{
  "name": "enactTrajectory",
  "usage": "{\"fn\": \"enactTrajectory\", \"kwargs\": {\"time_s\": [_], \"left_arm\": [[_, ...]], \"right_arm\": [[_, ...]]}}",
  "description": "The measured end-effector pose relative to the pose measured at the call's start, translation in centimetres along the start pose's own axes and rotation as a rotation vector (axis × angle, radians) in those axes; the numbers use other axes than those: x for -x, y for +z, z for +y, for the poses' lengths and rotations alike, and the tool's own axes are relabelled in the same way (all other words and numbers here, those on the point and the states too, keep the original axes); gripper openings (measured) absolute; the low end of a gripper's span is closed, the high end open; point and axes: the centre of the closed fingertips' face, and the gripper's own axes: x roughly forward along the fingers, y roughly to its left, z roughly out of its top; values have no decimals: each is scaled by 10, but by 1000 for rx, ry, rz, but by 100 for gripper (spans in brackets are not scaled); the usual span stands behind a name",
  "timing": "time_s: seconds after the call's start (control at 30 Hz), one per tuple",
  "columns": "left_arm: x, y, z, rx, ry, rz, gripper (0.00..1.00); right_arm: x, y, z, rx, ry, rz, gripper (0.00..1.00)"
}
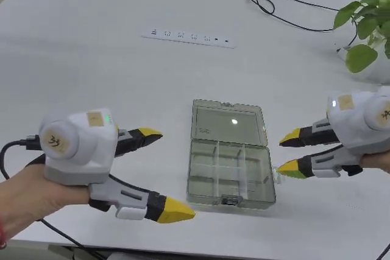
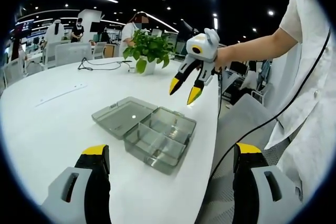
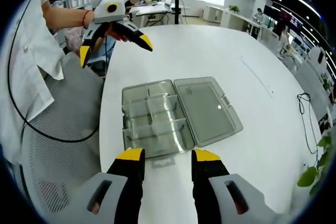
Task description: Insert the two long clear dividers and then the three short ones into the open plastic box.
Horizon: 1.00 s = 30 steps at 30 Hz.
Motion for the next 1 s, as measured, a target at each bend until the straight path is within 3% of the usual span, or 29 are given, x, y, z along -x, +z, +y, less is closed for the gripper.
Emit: {"fn": "enactTrajectory", "kwargs": {"time_s": [0.43,0.7,1.0], "left_arm": [[0,-2,1,5,-4,2,100],[0,-3,1,10,-3,6,100],[0,-4,2,15,-6,9,100]], "right_arm": [[29,-59,-1,-54,-29,107,46],[36,-92,0,-40,-9,188,52],[40,-137,-6,6,3,319,56]]}}
